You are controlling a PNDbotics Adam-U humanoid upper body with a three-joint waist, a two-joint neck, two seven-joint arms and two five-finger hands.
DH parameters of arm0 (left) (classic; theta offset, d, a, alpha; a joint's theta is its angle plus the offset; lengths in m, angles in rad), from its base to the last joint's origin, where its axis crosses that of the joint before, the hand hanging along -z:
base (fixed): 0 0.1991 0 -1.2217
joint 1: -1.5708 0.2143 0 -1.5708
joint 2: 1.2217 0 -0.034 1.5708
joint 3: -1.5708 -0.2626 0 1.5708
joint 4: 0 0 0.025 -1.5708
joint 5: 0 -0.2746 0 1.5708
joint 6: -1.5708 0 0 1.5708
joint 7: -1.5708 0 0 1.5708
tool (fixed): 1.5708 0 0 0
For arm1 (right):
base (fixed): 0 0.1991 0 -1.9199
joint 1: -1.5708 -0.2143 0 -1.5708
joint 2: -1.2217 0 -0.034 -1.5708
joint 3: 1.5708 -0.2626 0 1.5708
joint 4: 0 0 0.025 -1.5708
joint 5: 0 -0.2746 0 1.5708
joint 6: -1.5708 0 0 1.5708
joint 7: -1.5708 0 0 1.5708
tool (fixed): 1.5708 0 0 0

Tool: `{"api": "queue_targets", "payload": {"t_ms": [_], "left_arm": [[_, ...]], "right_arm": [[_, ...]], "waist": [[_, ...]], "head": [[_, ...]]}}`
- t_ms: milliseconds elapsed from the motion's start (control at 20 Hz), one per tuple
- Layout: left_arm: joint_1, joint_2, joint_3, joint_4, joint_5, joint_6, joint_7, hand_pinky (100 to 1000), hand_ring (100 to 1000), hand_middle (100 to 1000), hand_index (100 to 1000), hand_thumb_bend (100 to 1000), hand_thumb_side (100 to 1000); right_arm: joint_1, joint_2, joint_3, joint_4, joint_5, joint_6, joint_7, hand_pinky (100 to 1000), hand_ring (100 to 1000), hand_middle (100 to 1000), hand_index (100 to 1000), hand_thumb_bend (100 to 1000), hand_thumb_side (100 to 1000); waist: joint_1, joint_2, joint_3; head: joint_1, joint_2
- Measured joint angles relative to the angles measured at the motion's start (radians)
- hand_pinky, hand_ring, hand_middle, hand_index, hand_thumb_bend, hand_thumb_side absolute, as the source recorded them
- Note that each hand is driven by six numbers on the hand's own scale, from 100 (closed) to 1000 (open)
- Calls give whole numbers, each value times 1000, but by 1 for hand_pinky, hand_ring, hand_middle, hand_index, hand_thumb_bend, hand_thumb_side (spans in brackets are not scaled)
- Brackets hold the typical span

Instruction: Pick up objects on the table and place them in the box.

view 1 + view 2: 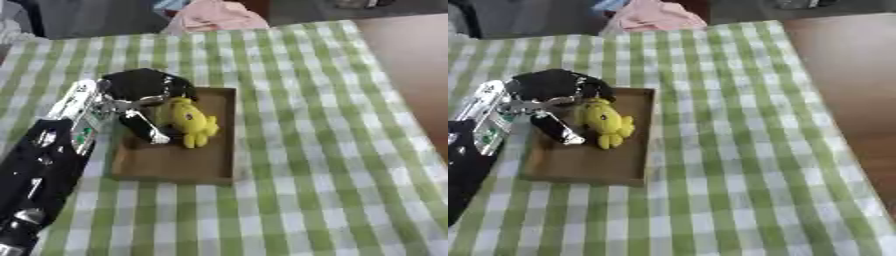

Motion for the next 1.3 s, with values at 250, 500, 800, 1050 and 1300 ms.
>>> {"api": "queue_targets", "payload": {"t_ms": [250,500,800,1050,1300], "left_arm": [[0,19,18,-57,100,19,20,348,710,761,831,218,434],[37,79,62,-185,323,48,36,309,680,740,804,160,438],[98,138,165,-331,572,143,59,318,651,713,777,147,401],[141,130,280,-478,716,285,209,373,650,705,764,198,471],[178,55,358,-632,811,403,373,440,658,704,754,272,479]], "right_arm": [[5,0,0,0,0,4,-5,700,675,541,853,100,622],[9,0,-6,-5,0,6,-15,699,675,542,853,100,624],[13,0,-13,-6,6,9,-28,699,676,543,853,100,626],[12,0,-19,-19,7,9,-43,700,678,548,852,100,628],[7,0,-25,-52,6,4,-66,701,675,552,851,100,629]], "waist": [[0,-6,1],[2,-18,4],[0,-18,12],[-10,-18,15],[-22,-7,18]], "head": [[-1,0],[-8,-1],[-18,-1],[-22,-1],[-22,0]]}}
